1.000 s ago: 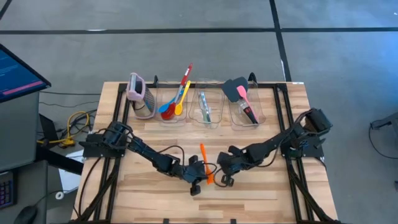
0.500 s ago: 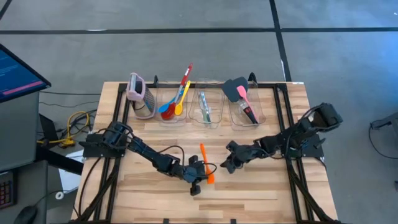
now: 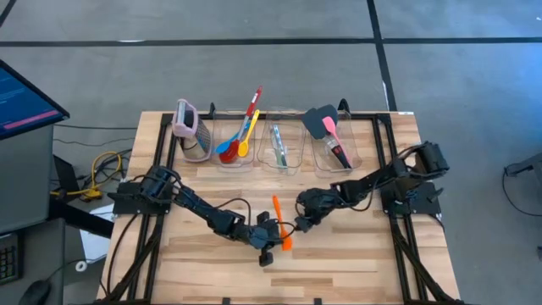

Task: Pick & Place Kitchen Items
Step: Put the orange spatula into the right transparent bin

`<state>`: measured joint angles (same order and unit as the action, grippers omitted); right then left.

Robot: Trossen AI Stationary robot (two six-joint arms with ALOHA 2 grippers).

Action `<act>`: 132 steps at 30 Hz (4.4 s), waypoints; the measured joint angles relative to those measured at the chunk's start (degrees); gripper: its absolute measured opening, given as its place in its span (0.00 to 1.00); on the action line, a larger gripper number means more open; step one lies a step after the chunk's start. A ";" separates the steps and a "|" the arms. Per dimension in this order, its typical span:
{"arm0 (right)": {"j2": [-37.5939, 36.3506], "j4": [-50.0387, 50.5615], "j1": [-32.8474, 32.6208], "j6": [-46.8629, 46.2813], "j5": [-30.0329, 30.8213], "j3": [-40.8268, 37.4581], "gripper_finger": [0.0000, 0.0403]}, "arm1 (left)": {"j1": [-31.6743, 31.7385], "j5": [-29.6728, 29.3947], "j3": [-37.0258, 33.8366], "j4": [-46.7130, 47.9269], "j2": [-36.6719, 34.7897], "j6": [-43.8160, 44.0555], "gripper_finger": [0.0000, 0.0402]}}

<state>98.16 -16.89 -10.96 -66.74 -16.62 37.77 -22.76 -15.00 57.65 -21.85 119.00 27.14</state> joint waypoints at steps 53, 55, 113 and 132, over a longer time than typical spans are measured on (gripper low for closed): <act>12.07 4.14 0.04 -0.21 -10.72 13.97 0.27 | 1.55 0.65 -0.04 -2.03 0.09 -2.79 0.00; 12.07 4.66 -0.02 0.52 -10.90 14.06 0.27 | 1.59 0.62 -0.04 -2.29 0.09 -2.92 0.00; -37.27 63.05 5.90 16.40 31.52 14.11 0.00 | -3.43 -18.03 -21.06 -2.69 -27.75 -1.21 0.00; -34.41 67.18 32.97 27.97 26.96 14.13 0.00 | -3.41 -18.49 -21.40 -3.19 -27.67 -1.23 0.00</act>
<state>63.75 50.29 22.01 -38.78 10.34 51.90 -26.17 -33.50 36.25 -25.04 91.33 25.91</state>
